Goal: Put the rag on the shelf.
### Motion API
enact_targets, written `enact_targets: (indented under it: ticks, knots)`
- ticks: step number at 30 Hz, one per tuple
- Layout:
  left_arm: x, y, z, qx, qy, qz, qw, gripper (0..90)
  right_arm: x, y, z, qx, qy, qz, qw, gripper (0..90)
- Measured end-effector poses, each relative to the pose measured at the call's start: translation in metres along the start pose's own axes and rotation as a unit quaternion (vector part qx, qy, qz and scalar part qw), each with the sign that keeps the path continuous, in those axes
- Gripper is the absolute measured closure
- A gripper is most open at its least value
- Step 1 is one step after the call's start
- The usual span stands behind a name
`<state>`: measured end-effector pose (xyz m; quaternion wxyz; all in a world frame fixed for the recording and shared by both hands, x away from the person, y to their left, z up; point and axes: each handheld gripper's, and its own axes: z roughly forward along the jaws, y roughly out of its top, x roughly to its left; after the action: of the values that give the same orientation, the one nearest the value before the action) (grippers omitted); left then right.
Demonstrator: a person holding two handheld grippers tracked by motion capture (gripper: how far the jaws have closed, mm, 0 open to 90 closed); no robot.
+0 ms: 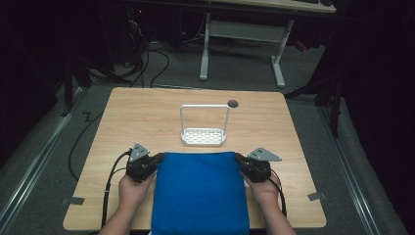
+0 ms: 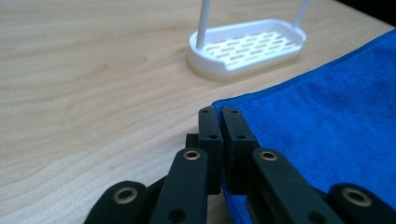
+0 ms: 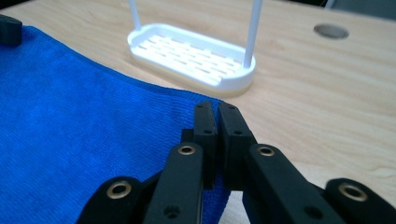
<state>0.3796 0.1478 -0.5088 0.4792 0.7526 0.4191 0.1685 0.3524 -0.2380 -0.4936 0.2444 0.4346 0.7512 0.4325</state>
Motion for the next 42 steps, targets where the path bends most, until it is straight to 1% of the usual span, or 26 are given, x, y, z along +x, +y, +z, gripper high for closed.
enact_targets:
  ticks: [2,3,4,5,8,12,13,14,15,17,18,22,23,24,25,26,27,29,30,31,32,35,37,38,41,42]
  knots:
    - [-0.001,0.001,-0.003,-0.006,-0.001,0.002,1.0000,87.7,0.000,0.001,-0.003,-0.006,0.000,-0.002,1.0000,87.7]
    - [-0.003,0.004,-0.008,-0.022,-0.003,0.003,0.9997,87.7,0.002,0.004,-0.008,-0.018,-0.002,-0.002,0.9998,87.7]
    - [-0.003,0.004,-0.008,-0.022,-0.003,0.003,0.9997,87.7,0.002,0.006,-0.011,-0.024,-0.004,-0.005,0.9997,87.7]
    - [-0.005,0.007,-0.013,-0.037,-0.005,0.002,0.9993,87.7,0.003,0.007,-0.014,-0.031,-0.004,-0.005,0.9995,87.7]
    - [-0.008,0.011,-0.018,-0.048,-0.004,0.010,0.9988,87.7,0.003,0.011,-0.019,-0.044,-0.006,-0.006,0.9990,87.8]
    - [-0.015,0.020,-0.032,-0.077,-0.008,0.020,0.9968,87.7,0.006,0.019,-0.031,-0.070,-0.006,-0.011,0.9974,88.0]
    - [-0.017,0.022,-0.035,-0.084,-0.009,0.023,0.9962,87.7,0.009,0.023,-0.037,-0.083,-0.006,-0.016,0.9964,87.9]
    - [-0.018,0.023,-0.038,-0.088,-0.010,0.025,0.9958,87.7,0.009,0.023,-0.037,-0.083,-0.006,-0.016,0.9964,87.9]
    - [-0.021,0.028,-0.043,-0.101,-0.014,0.030,0.9944,87.7,0.012,0.028,-0.042,-0.094,-0.008,-0.024,0.9953,88.0]
    - [-0.023,0.030,-0.046,-0.107,-0.015,0.031,0.9937,87.7,0.014,0.029,-0.044,-0.098,-0.008,-0.026,0.9948,88.0]
    - [-0.026,0.034,-0.051,-0.119,-0.020,0.030,0.9923,87.8,0.016,0.033,-0.049,-0.109,-0.007,-0.030,0.9935,88.0]
    - [-0.032,0.039,-0.059,-0.125,-0.027,0.038,0.9911,87.7,0.020,0.037,-0.056,-0.121,-0.009,-0.034,0.9921,88.0]
    - [-0.036,0.041,-0.063,-0.132,-0.026,0.046,0.9898,87.7,0.022,0.040,-0.061,-0.130,-0.011,-0.039,0.9907,88.1]
    - [-0.038,0.043,-0.066,-0.135,-0.026,0.051,0.9892,87.7,0.022,0.040,-0.061,-0.130,-0.011,-0.039,0.9907,88.1]
    - [-0.042,0.048,-0.073,-0.146,-0.026,0.058,0.9873,87.7,0.022,0.043,-0.065,-0.139,-0.010,-0.039,0.9895,88.1]
    - [-0.043,0.050,-0.076,-0.152,-0.026,0.060,0.9863,87.7,0.022,0.045,-0.068,-0.145,-0.012,-0.035,0.9887,88.1]
    - [-0.043,0.050,-0.076,-0.152,-0.026,0.060,0.9863,87.8,0.022,0.045,-0.068,-0.145,-0.012,-0.035,0.9887,88.1]
    - [-0.044,0.056,-0.081,-0.163,-0.026,0.061,0.9845,87.8,0.023,0.050,-0.074,-0.158,-0.013,-0.034,0.9867,88.2]
    - [-0.045,0.059,-0.082,-0.166,-0.024,0.065,0.9836,87.8,0.023,0.051,-0.076,-0.162,-0.014,-0.035,0.9860,88.2]
    - [-0.046,0.062,-0.084,-0.168,-0.018,0.072,0.9829,87.8,0.023,0.056,-0.081,-0.173,-0.016,-0.037,0.9842,88.3]
    - [-0.046,0.065,-0.086,-0.172,-0.014,0.075,0.9820,87.8,0.023,0.056,-0.081,-0.173,-0.016,-0.037,0.9842,88.3]
    - [-0.043,0.075,-0.090,-0.191,-0.014,0.071,0.9789,88.0,0.023,0.066,-0.087,-0.188,-0.023,-0.040,0.9810,88.3]
    - [-0.043,0.081,-0.091,-0.197,-0.012,0.073,0.9777,88.0,0.021,0.075,-0.094,-0.206,-0.030,-0.041,0.9772,88.4]
    - [-0.042,0.084,-0.092,-0.199,-0.011,0.076,0.9769,88.0,0.021,0.075,-0.094,-0.206,-0.030,-0.041,0.9772,88.4]
    - [-0.041,0.097,-0.093,-0.210,-0.008,0.082,0.9741,88.0,0.018,0.089,-0.101,-0.224,-0.036,-0.045,0.9729,88.3]
    - [-0.041,0.097,-0.093,-0.210,-0.008,0.082,0.9741,88.0,0.018,0.089,-0.101,-0.224,-0.036,-0.045,0.9729,88.3]
